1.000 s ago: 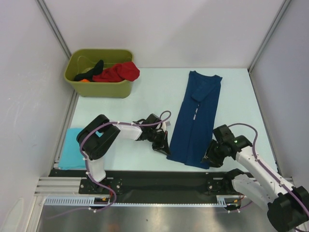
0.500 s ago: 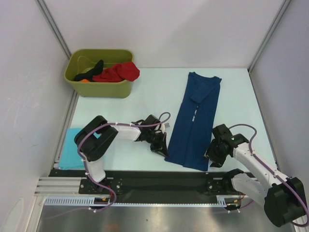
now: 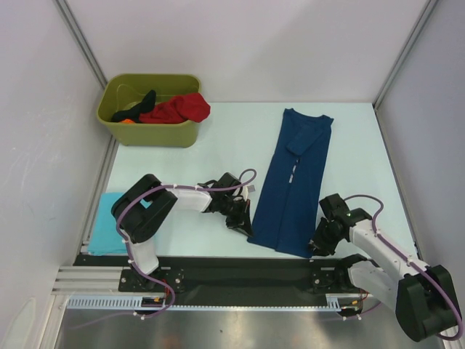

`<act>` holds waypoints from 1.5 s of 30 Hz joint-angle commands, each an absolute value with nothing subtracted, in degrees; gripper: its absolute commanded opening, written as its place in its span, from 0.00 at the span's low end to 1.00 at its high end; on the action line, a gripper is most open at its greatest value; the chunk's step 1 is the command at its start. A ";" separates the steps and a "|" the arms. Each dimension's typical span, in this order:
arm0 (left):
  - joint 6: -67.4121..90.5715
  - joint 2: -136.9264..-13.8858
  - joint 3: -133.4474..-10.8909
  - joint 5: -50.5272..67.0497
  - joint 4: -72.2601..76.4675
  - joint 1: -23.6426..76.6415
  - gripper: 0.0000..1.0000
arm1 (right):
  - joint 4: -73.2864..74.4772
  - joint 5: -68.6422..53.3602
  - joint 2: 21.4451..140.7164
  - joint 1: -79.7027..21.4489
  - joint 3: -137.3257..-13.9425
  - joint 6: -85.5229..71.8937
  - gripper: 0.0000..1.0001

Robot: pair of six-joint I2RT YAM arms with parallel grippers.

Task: Fold and stack the t-shirts
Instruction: Fold the tshirt

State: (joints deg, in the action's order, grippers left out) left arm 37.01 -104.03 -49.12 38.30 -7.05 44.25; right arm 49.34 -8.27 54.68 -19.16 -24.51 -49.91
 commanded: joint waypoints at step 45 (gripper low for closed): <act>61.87 -139.83 -111.88 41.31 -2.90 31.20 0.00 | 40.78 -25.04 111.44 10.81 -82.53 -22.94 0.00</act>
State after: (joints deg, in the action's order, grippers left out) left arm 59.59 -138.82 -108.77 39.75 -4.78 31.14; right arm 40.91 -22.68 110.02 10.48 -80.29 -24.69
